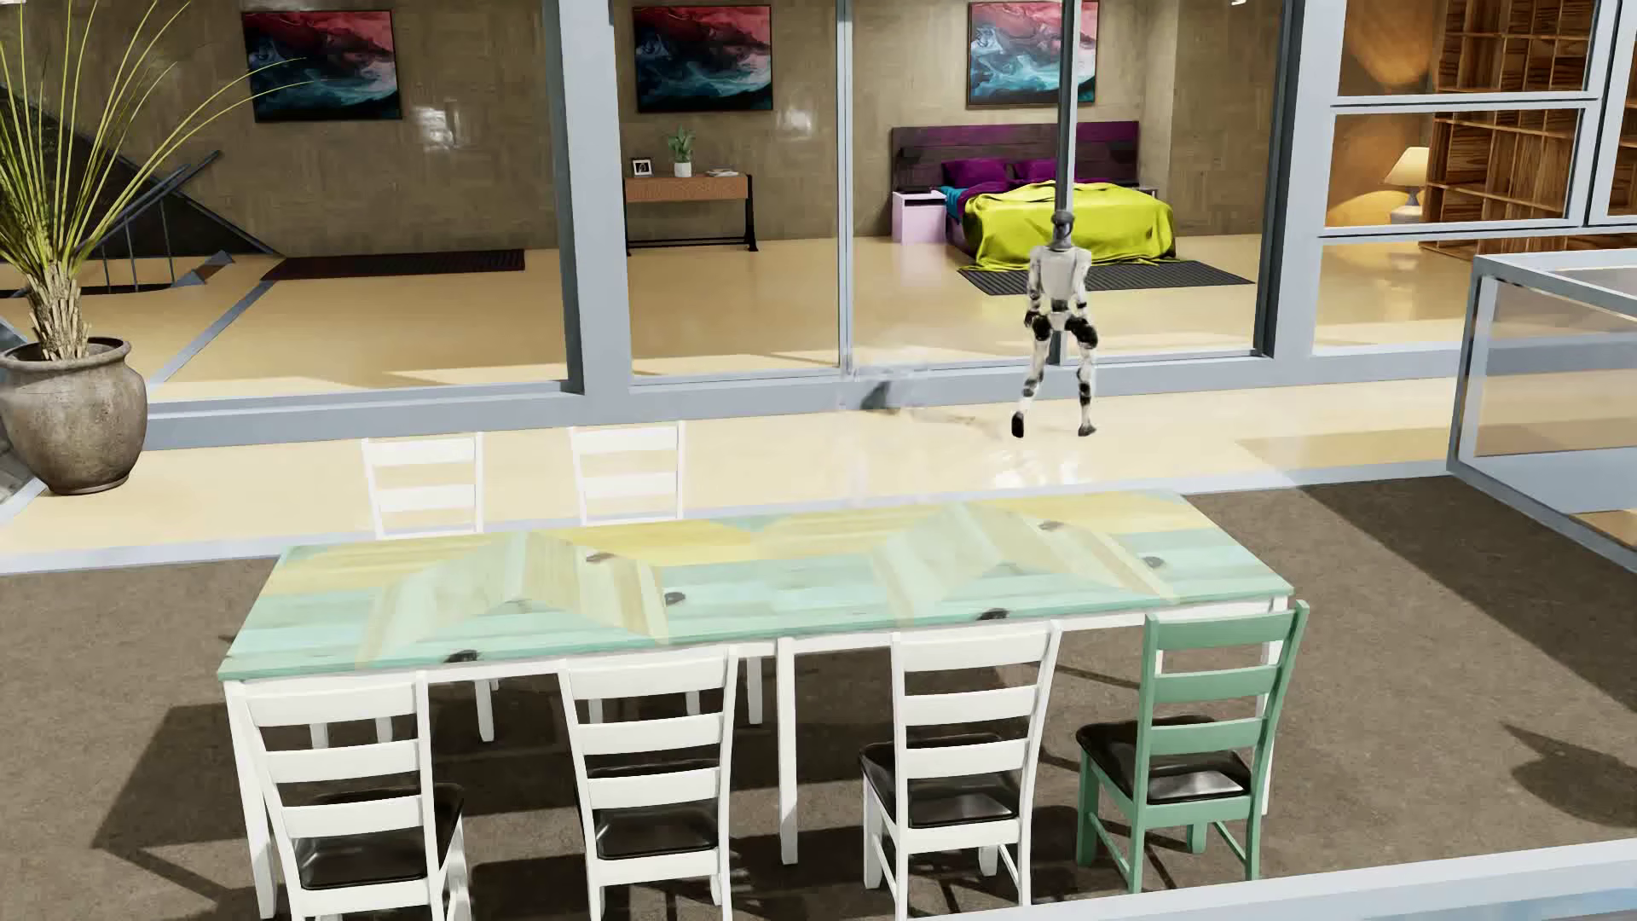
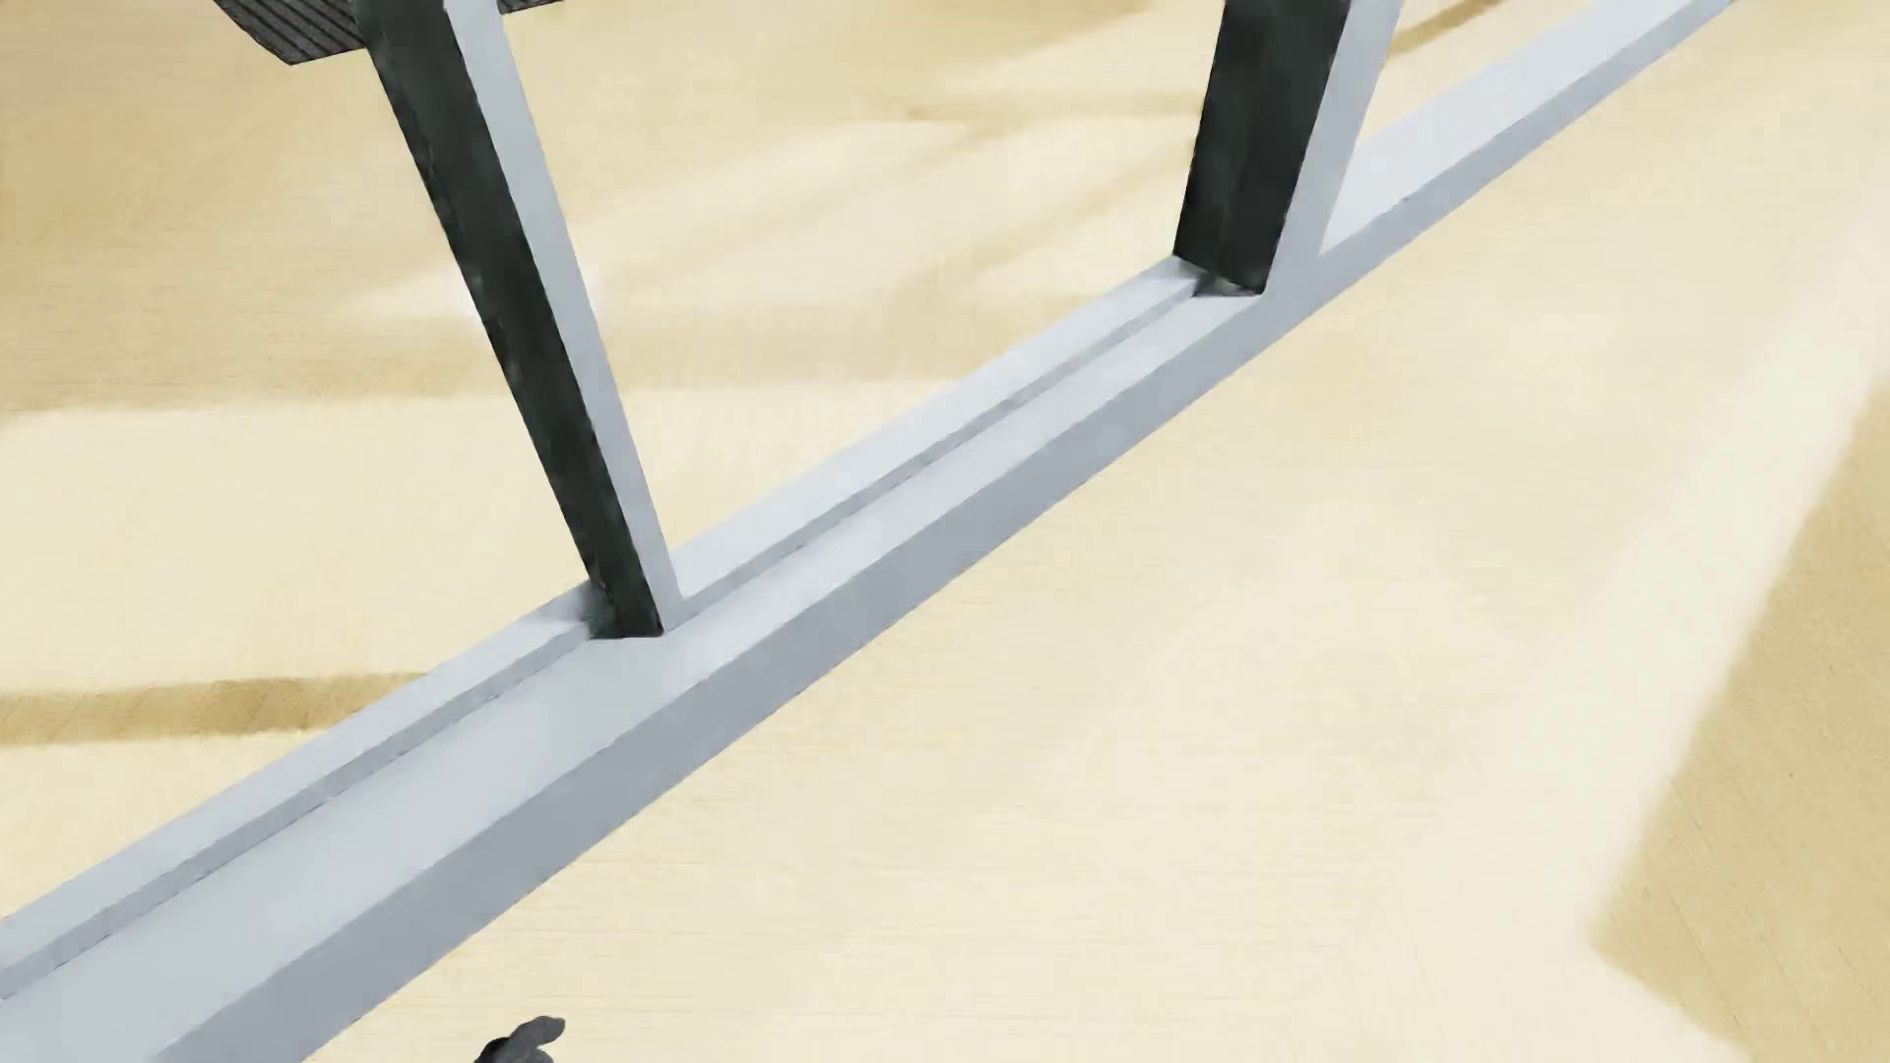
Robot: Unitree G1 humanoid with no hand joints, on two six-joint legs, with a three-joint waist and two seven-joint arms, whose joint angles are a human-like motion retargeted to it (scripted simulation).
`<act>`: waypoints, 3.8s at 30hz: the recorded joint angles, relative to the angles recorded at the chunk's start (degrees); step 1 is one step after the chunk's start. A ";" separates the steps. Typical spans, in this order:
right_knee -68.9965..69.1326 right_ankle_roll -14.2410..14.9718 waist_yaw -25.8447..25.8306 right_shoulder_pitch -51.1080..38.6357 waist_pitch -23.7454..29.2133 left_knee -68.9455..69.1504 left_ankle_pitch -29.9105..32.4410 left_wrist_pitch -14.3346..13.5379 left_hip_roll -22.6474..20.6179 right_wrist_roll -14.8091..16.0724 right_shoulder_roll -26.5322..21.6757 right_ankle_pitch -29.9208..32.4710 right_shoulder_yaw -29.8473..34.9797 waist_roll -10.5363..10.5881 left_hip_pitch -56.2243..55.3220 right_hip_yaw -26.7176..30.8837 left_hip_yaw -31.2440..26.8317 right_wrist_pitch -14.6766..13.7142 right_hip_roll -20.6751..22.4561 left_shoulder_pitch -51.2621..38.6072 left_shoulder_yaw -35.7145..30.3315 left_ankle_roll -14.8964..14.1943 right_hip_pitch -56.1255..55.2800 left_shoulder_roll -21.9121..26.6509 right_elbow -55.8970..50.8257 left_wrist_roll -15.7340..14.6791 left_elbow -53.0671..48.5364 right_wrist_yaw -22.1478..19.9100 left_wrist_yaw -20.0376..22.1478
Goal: Walk towards the table
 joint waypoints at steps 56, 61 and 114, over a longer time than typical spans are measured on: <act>52.44 2.41 5.34 -19.63 3.43 -25.55 -16.90 -6.51 -17.34 17.66 -6.42 2.02 9.90 -3.65 -19.67 -4.39 13.06 8.57 -17.88 13.93 -7.35 11.45 -3.57 -2.82 -4.80 11.41 -1.59 -10.46 -11.38; 31.52 -4.10 1.77 0.08 2.61 -32.70 -21.44 -5.39 -21.94 19.21 -6.32 1.65 10.33 -3.96 -4.99 -10.51 -3.66 4.50 -17.48 3.86 -0.85 10.49 -19.51 2.67 -0.48 7.77 1.77 -5.15 -7.24; 4.09 -4.93 -1.06 -16.53 3.68 6.70 3.88 -5.36 -4.61 6.74 -3.78 0.56 -0.23 2.38 0.14 -16.19 -0.92 5.17 -3.71 -11.17 -27.01 0.14 -8.81 -1.78 1.23 20.16 16.98 -5.54 -17.90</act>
